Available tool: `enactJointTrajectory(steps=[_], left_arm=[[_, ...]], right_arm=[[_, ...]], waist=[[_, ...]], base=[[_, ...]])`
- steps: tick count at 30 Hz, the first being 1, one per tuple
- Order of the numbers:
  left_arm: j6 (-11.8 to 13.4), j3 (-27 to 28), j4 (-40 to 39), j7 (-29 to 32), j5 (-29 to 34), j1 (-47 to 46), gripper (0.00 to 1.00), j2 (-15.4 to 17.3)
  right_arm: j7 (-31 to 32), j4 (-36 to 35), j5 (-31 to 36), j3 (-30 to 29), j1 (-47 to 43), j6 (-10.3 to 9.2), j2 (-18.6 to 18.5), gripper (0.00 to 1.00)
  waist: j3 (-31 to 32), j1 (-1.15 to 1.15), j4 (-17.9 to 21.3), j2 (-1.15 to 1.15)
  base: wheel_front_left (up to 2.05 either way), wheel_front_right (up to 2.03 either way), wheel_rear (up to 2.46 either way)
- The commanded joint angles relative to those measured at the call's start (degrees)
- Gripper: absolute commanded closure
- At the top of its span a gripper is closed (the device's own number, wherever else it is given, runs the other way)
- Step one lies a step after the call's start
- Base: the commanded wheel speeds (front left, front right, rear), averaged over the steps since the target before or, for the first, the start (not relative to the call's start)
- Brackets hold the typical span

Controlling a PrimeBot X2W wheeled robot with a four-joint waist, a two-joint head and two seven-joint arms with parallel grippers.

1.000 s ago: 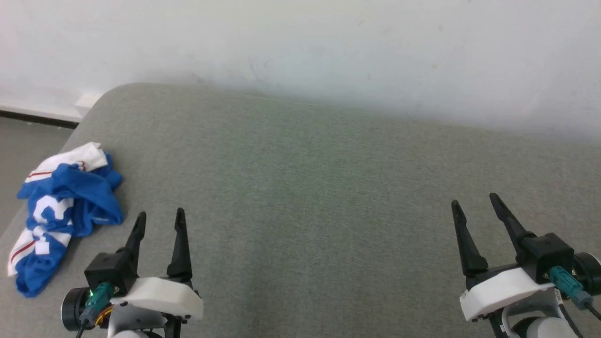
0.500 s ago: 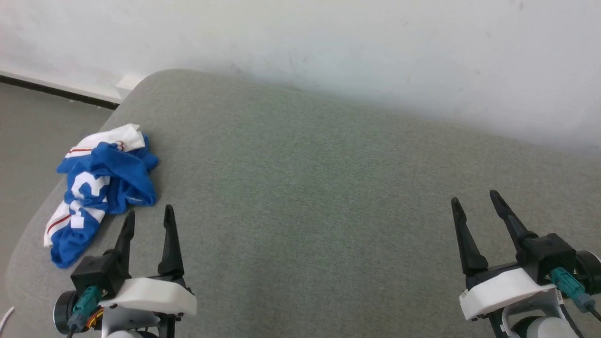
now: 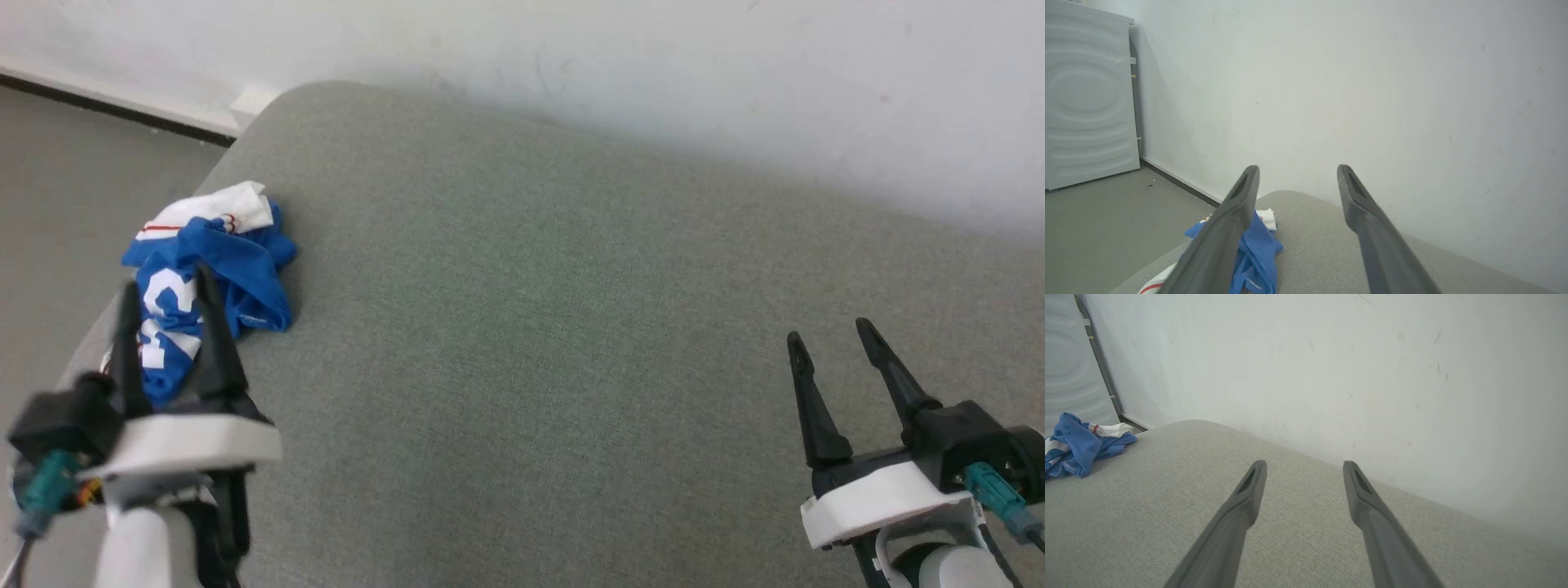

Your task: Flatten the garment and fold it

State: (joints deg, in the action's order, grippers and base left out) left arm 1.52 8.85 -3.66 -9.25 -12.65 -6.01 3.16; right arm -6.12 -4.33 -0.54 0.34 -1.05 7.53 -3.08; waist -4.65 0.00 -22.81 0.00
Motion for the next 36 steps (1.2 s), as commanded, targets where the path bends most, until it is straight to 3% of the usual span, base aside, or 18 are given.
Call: enactJointTrajectory(steps=[1, 8, 13, 23, 30, 36], left_arm=[[-0.5, 1.5, -0.6, -0.7, -0.1, -2.7, 0.00, -0.2], [-3.3, 7.8, 2.9, -1.5, -0.1, -13.4, 0.00, 0.9], [-4.7, 9.9, 14.0, -1.1, -0.9, -21.9, 0.00, 6.8], [-6.4, 10.8, 38.7, 16.9, -4.6, -33.7, 0.00, 18.1], [-7.1, 13.3, 51.8, 27.9, -9.1, -37.4, 0.00, 21.4], [-7.9, 14.2, 57.6, 32.2, -12.2, -40.2, 0.00, 22.2]], right_arm=[[0.0, -0.7, 0.5, 0.1, 1.0, -0.03, 0.1, 0.00], [0.5, -1.8, 1.4, 0.2, 3.2, -0.03, 0.1, 0.00], [0.7, -2.3, 1.9, 0.5, 4.7, -0.03, 0.2, 0.00], [0.5, -2.8, 2.6, 1.2, 7.5, -0.04, 0.2, 0.00], [0.5, -3.3, 3.6, 1.8, 9.3, -0.04, 0.2, 0.00], [1.0, -4.1, 4.2, 2.5, 10.5, -0.04, -0.1, 0.00]], waist=[[-1.8, 0.00, -0.2, 0.00], [-6.4, 0.00, 0.5, 0.00], [-9.7, 0.00, 1.5, 0.00], [-15.6, 0.00, 3.4, 0.00], [-19.3, 0.00, 4.1, 0.00], [-22.6, 0.00, 4.3, 0.00]], base=[[0.00, 0.00, 0.00], [0.00, 0.00, 0.00], [0.00, 0.00, 0.00], [0.00, 0.00, 0.00], [0.00, 0.00, 0.00], [0.00, 0.00, 0.00]])
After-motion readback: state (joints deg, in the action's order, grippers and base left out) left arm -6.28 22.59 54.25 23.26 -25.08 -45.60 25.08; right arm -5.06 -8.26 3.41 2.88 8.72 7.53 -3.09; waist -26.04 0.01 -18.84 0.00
